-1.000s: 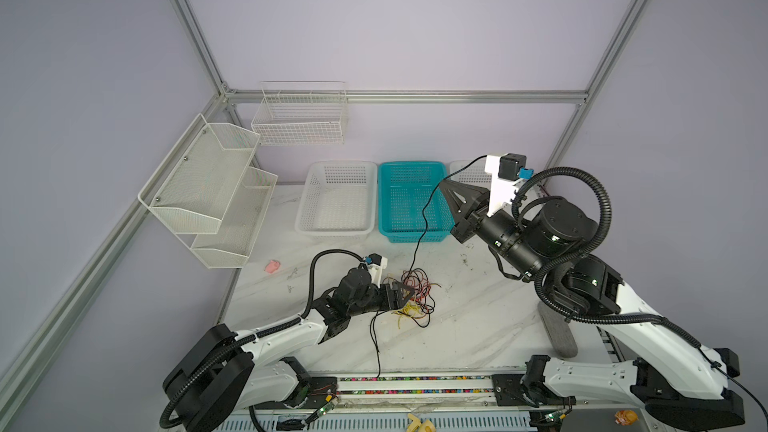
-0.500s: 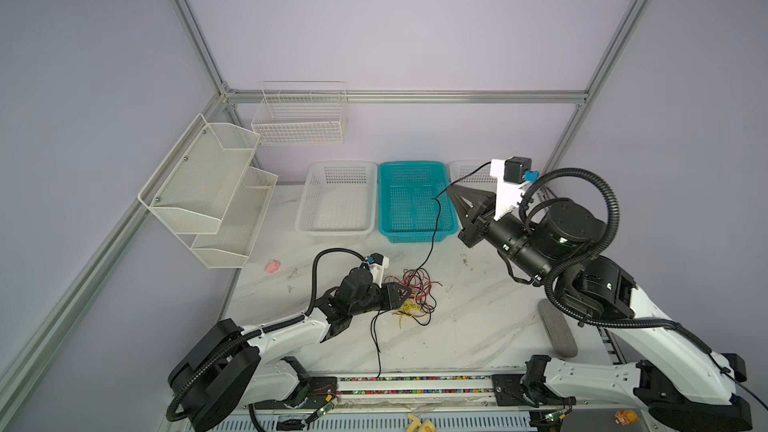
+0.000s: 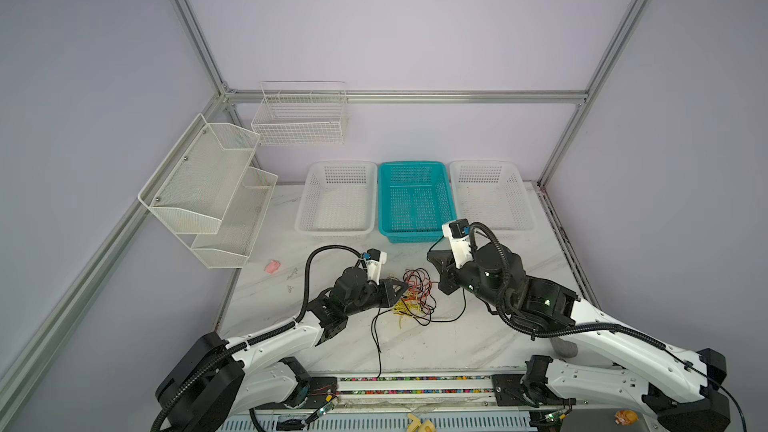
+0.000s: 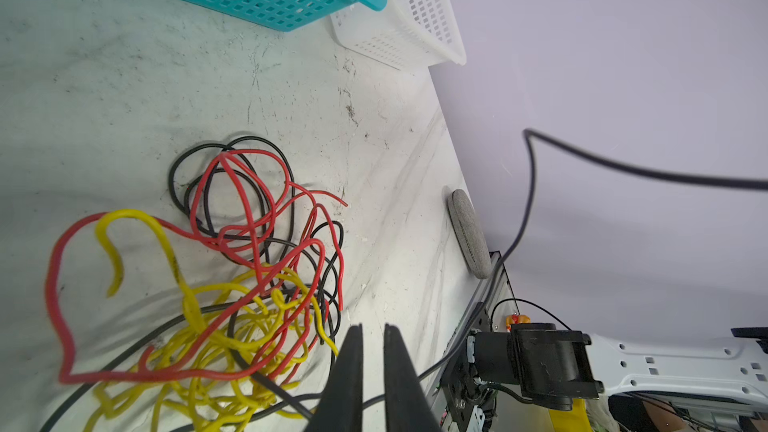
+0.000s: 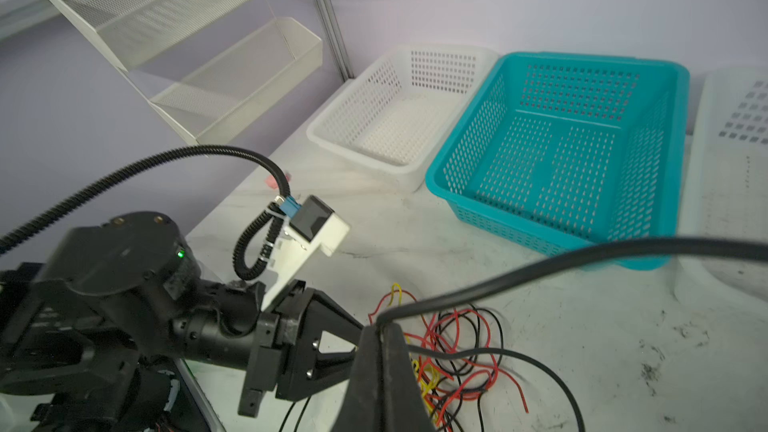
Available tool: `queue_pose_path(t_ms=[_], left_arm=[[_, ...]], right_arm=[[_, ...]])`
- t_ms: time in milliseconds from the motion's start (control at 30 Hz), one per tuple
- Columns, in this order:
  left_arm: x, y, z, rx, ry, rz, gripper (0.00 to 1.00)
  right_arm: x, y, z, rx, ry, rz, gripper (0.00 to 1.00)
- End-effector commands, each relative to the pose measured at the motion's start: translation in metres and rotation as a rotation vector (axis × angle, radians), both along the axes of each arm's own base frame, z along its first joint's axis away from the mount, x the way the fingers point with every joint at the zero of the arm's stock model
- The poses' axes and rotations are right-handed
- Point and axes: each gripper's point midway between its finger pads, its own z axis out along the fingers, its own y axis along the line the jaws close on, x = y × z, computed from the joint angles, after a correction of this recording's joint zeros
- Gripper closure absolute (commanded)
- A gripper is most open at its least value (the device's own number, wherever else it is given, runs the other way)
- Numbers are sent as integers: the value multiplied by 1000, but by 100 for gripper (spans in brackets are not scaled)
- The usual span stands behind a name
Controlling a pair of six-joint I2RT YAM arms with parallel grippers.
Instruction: Untangle the cables
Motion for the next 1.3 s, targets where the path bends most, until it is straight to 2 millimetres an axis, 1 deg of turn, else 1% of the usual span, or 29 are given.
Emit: queue_pose_path(t_ms=[0, 67, 133, 167, 233, 300, 433, 533, 600, 733, 800, 833, 867, 900, 967, 1000, 1067, 1133, 1267], left_arm=[[3, 6, 10, 7, -51, 25, 87], [4, 12, 5, 47, -42, 47, 87], [4, 16, 2, 75, -39, 56, 87], [5, 18, 1, 86, -38, 62, 87], [5, 21, 0, 99, -39, 73, 87], [5, 23, -1, 110, -39, 78, 86], [6, 27, -2, 131, -41, 88, 86], [6, 30, -3, 142, -39, 92, 86], [6, 30, -5, 148, -36, 92, 86], [7, 31, -7, 155, -33, 94, 86], [7, 32, -8, 157, -32, 94, 86], [7, 32, -8, 158, -31, 95, 85], [7, 32, -7, 157, -34, 95, 85], [7, 33, -7, 158, -33, 97, 86], [7, 33, -6, 159, -36, 96, 85], [7, 34, -6, 159, -35, 98, 85], [7, 35, -6, 163, -37, 97, 84], [6, 36, -7, 166, -35, 97, 84], [4, 38, -9, 172, -34, 99, 84]], right_arm=[[-8, 4, -36, -21, 102, 22, 100], [-14, 10, -73, -70, 190, 53, 100], [-21, 15, -102, -104, 245, 90, 100], [-28, 20, -116, -103, 283, 124, 100], [-40, 27, -134, -85, 341, 182, 100], [-48, 28, -150, -72, 384, 209, 100], [-69, 38, -165, 2, 440, 301, 100], [-79, 43, -175, 23, 464, 333, 100], [-88, 51, -184, 29, 485, 373, 100], [-99, 62, -211, -33, 512, 383, 97], [-103, 69, -221, -51, 516, 384, 95], [-103, 74, -222, -54, 510, 381, 93], [-103, 75, -231, -78, 517, 371, 90], [-103, 78, -235, -90, 515, 366, 88], [-102, 83, -240, -100, 511, 356, 85], [-100, 85, -241, -100, 509, 348, 83], [-98, 89, -242, -92, 500, 337, 75], [-97, 92, -241, -83, 492, 332, 70], [-90, 92, -245, -96, 470, 288, 62]])
